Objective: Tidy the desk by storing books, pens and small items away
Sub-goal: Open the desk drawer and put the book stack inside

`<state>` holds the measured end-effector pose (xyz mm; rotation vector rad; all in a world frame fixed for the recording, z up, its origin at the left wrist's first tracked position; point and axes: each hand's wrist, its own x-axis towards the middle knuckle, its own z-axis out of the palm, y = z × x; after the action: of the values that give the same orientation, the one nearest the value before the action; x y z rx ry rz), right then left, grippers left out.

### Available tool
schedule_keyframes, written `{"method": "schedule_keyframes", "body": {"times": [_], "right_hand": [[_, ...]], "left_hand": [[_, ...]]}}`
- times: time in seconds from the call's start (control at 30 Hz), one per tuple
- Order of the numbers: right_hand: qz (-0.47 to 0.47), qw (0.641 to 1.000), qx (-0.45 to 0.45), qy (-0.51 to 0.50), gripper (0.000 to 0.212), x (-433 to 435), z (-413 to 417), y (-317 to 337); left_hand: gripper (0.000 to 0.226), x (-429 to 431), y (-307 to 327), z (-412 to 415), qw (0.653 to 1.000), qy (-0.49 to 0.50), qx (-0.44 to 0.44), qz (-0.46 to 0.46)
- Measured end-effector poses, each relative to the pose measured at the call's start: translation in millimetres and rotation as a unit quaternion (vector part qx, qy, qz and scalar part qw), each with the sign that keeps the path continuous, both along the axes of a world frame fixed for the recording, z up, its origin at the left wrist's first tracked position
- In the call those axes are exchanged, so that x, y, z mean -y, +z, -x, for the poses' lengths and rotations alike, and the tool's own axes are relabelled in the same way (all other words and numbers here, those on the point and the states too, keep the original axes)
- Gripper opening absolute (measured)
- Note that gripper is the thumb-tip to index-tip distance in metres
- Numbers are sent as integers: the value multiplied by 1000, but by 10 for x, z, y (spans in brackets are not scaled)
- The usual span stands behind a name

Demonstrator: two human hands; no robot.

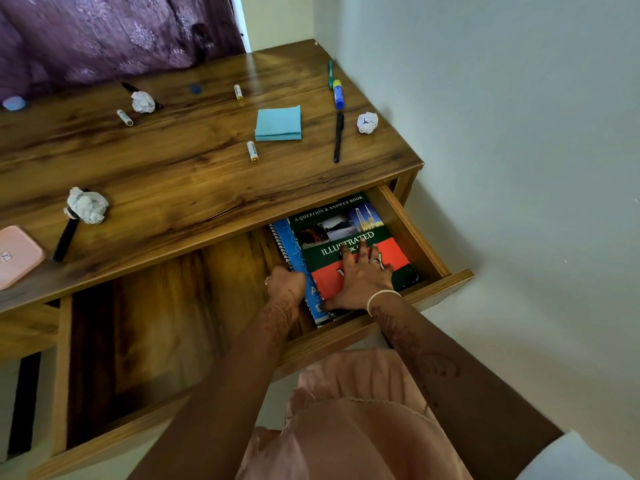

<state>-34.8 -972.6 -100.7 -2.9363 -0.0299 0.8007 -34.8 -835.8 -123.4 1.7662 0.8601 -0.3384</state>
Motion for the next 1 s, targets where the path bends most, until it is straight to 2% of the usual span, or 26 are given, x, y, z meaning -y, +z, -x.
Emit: {"method": "schedule_keyframes", "body": {"times": [0.17, 0.3, 0.43, 0.7, 1.0], "right_hand": [[-2, 1000, 5, -5, 135, 0, -6, -5], [-10, 1000, 15, -9, 134, 6, 0, -16], [-15, 1000, 24, -7, 127, 3, 7, -12], [-16, 999, 32, -6, 125, 6, 21, -13], [-17, 999, 29, -7, 126, -3, 4, -10]], "left_hand": [[42, 27, 32, 77, 999, -27, 15, -16], [48, 93, 105, 143, 995, -63, 27, -74], [38, 193, 146, 218, 991, -83, 41, -101], [53, 202, 225, 263, 996, -49, 46, -58], [47, 154, 236, 308, 998, -45, 48, -21]]}}
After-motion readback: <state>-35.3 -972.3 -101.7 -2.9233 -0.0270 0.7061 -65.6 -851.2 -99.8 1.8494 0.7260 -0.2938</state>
